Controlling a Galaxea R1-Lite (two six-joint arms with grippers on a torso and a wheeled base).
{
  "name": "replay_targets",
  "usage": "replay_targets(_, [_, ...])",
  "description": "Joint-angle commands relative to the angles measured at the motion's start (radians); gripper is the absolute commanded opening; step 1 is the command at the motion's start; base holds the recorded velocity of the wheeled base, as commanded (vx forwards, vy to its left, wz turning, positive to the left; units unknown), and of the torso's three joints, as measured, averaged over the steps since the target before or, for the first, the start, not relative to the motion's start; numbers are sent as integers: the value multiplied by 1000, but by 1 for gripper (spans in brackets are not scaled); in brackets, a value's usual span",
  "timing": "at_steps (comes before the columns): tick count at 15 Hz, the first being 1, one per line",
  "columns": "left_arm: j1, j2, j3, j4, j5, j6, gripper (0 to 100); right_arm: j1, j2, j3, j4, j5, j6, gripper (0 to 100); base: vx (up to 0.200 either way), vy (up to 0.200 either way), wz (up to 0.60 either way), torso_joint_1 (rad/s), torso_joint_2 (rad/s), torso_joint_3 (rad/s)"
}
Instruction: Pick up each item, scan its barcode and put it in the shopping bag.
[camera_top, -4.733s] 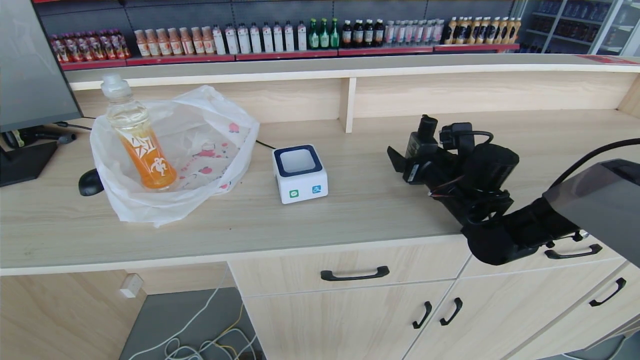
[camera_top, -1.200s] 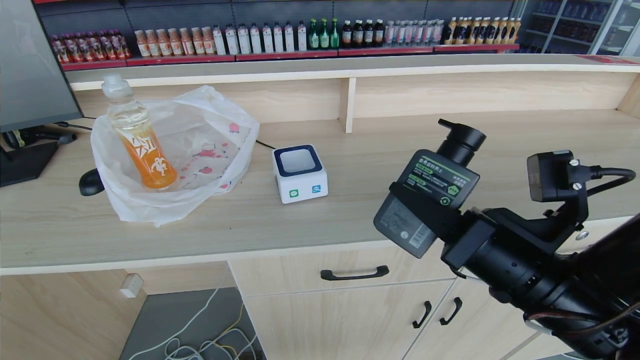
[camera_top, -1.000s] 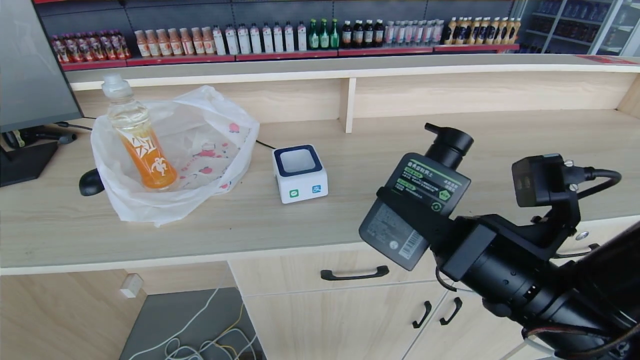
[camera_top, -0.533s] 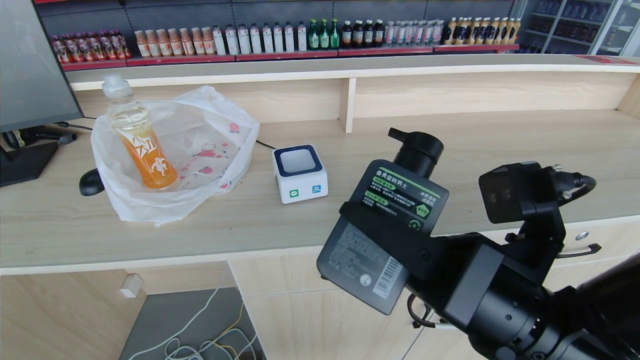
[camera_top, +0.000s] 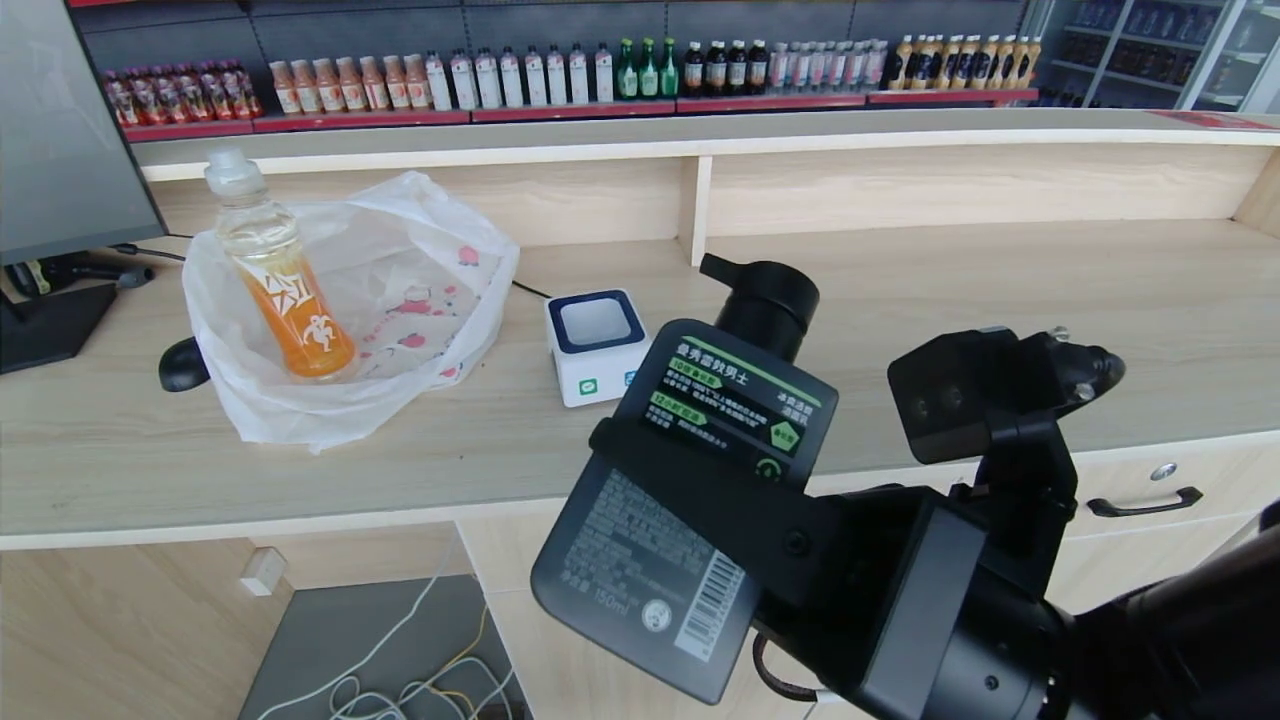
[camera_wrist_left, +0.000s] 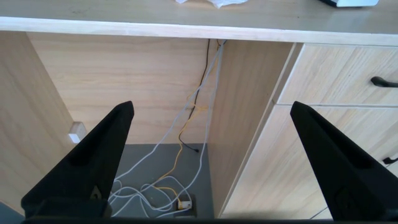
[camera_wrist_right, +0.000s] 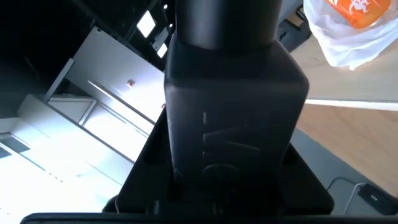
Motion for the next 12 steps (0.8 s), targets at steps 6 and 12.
replay_targets(6, [-1,0,0,0,0,0,100,2,11,1,-1,4,1,0,0,0,0,0,0,0])
replay_targets(12, [0,0,0,0,0,0,100,3,10,1,-1,24,0,0,0,0,0,0,0,0])
